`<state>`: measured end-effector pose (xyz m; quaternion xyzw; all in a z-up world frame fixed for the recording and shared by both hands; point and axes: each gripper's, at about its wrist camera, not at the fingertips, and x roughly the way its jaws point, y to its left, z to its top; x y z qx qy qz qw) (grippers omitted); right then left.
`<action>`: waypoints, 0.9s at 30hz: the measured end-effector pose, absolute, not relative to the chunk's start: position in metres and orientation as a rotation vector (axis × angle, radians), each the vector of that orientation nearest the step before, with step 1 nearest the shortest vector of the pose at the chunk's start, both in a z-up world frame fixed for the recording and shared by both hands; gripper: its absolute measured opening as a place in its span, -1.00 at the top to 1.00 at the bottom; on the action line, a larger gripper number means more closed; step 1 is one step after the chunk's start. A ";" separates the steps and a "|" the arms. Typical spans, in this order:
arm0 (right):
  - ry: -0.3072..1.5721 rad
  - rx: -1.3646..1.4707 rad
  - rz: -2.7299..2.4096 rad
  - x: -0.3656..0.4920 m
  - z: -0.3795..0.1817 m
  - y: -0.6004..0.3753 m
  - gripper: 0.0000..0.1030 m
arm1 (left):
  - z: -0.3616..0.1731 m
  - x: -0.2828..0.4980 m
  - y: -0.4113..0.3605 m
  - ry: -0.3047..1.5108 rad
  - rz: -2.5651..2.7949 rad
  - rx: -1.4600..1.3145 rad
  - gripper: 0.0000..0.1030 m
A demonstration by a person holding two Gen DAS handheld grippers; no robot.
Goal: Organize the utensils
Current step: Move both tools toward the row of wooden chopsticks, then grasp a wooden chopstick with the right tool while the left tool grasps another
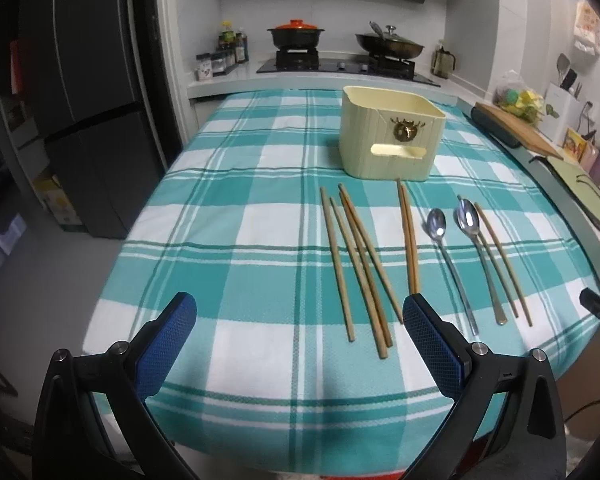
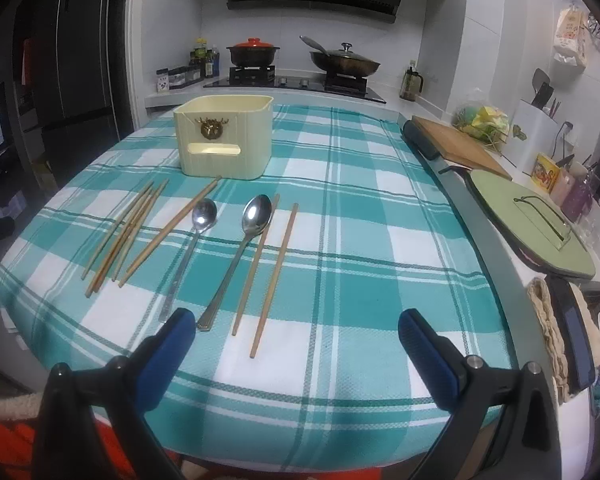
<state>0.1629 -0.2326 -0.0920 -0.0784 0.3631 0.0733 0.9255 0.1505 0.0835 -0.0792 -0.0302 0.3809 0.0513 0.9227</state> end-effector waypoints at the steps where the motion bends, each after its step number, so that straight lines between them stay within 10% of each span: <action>1: 0.754 -0.163 0.147 0.168 -0.096 -0.233 -1.00 | -0.083 0.159 0.084 0.797 0.103 -0.053 -1.00; 4: 0.790 -0.143 0.143 0.186 -0.106 -0.235 -0.98 | -0.098 0.190 0.084 0.838 0.089 -0.038 -0.99; 8: 0.847 -0.088 0.149 0.214 -0.120 -0.239 -0.31 | -0.118 0.225 0.083 0.889 0.068 -0.044 -0.99; 27: 0.965 0.010 0.237 0.313 -0.167 -0.213 0.28 | -0.172 0.291 0.096 1.011 0.129 -0.078 -0.99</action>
